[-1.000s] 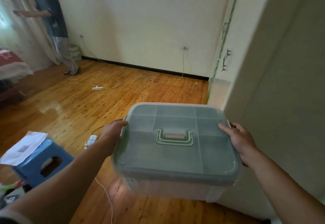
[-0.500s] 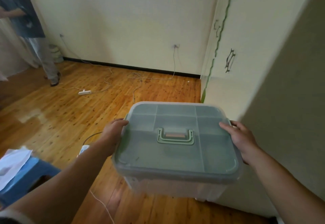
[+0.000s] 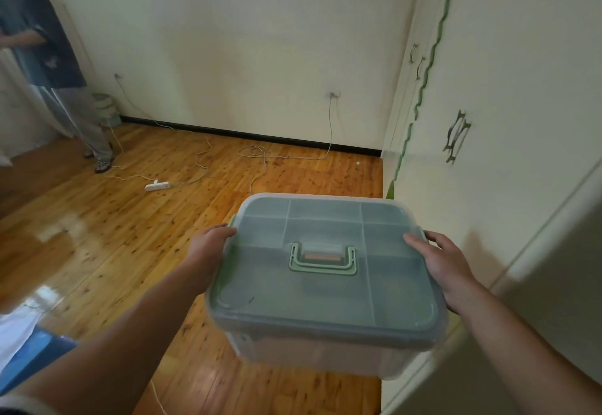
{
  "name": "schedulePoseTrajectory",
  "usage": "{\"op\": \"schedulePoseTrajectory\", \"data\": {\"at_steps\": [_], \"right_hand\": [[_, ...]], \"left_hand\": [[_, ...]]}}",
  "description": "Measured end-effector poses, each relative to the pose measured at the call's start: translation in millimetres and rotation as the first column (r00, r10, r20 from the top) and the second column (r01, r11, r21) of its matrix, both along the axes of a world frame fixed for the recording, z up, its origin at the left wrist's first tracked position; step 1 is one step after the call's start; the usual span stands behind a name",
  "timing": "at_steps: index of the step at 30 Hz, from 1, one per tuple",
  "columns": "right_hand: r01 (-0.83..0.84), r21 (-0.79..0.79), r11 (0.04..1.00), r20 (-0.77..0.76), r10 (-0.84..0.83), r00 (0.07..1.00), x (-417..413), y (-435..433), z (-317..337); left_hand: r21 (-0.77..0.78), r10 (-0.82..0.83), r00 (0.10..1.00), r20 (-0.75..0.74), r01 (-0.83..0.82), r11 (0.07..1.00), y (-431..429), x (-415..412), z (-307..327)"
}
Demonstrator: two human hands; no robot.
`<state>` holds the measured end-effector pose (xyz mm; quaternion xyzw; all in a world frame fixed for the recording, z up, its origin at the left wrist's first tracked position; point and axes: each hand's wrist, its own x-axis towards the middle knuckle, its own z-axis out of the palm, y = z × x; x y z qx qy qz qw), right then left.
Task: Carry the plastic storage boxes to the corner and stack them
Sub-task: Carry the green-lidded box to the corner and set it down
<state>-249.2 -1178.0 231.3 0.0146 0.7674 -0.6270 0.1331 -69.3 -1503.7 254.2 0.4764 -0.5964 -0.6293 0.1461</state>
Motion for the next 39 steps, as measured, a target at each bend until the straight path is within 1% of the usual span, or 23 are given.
{"op": "schedulePoseTrajectory", "data": {"at_steps": [6,14,17,23,26,29,32,39], "right_hand": [[-0.004,-0.017,1.000,-0.012,0.004,1.000,-61.5,-31.0,14.5],[-0.017,0.013,1.000,0.024,0.016,1.000,-119.7,-59.4,17.9],[-0.013,0.029,1.000,0.046,0.012,0.999,-137.2,-72.6,14.7],[0.072,0.028,0.997,0.048,-0.073,0.996,-180.0,-107.8,10.5],[0.119,0.014,0.993,0.060,-0.120,0.991,-202.1,-132.4,12.1],[0.150,0.010,0.989,0.066,-0.150,0.987,-217.9,-151.8,18.3],[0.199,0.009,0.980,0.047,-0.199,0.979,-235.9,-174.4,21.1],[0.290,-0.007,0.957,0.011,-0.290,0.957,-270.5,-206.7,26.0]], "left_hand": [[-0.020,0.011,1.000,-0.009,-0.011,1.000,-23.9,-55.6,9.3],[0.095,0.032,0.999,0.019,-0.034,0.995,-55.1,-108.9,14.5],[0.112,0.030,0.999,0.020,-0.032,0.993,-69.6,-132.7,10.6],[0.146,-0.029,0.999,0.028,0.025,0.989,-117.6,-194.9,6.1],[0.130,-0.069,0.998,-0.011,0.070,0.989,-147.1,-227.5,8.0],[0.123,-0.110,0.994,-0.002,0.109,0.986,-168.8,-253.0,12.9],[0.128,-0.177,0.984,0.002,0.175,0.976,-196.0,-281.3,17.9],[0.082,-0.233,0.972,-0.023,0.234,0.969,-233.5,-332.4,27.3]]}}
